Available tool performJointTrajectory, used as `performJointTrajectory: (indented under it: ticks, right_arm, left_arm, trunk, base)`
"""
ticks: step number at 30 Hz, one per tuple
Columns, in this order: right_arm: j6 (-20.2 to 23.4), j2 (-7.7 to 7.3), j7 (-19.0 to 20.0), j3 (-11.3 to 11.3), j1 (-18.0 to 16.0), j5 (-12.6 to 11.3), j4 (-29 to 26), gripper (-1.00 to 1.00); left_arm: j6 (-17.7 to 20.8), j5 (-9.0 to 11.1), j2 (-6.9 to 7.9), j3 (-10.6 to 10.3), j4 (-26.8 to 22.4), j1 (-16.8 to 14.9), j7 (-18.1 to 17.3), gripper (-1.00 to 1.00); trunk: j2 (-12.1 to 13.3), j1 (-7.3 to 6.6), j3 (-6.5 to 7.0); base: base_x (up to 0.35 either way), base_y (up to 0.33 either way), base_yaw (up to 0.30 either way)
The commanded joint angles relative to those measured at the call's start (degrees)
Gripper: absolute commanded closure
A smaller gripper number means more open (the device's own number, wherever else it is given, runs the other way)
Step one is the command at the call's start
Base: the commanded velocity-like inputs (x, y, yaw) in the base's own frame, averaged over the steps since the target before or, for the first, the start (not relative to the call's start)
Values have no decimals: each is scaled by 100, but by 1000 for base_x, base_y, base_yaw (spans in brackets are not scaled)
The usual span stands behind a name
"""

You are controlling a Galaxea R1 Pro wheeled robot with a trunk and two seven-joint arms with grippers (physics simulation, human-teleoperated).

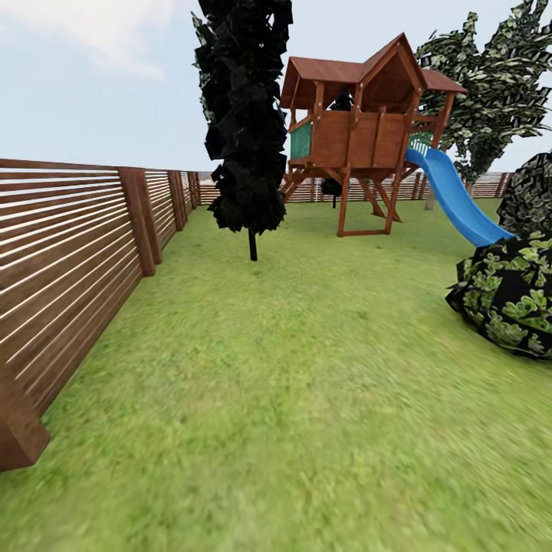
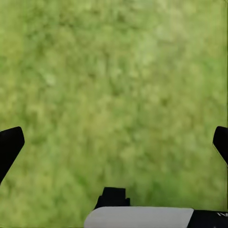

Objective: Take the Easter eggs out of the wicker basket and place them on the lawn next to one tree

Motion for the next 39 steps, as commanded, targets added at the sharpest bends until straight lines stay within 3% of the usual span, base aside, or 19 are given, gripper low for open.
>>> performJointTrajectory:
  ticks: [1, 24, 39]
  right_arm:
    - [-17, -7, -3, 30, -3, -61, -2, -100]
    - [-13, -162, -21, -8, -4, -121, -232, -100]
    - [-19, -155, -6, 9, -1, -109, -231, -100]
  left_arm:
    - [-16, -6, -2, -2, 5, -3, 23, -100]
    - [-16, -6, 5, 0, 10, -2, 22, -100]
    - [-16, -6, 7, 7, 8, -1, 22, -100]
  trunk:
    - [-2, 3, -6]
    - [-2, 3, -6]
    - [-2, 3, -6]
  base:
    - [335, -78, 0]
    - [335, -79, 0]
    - [335, -79, 0]
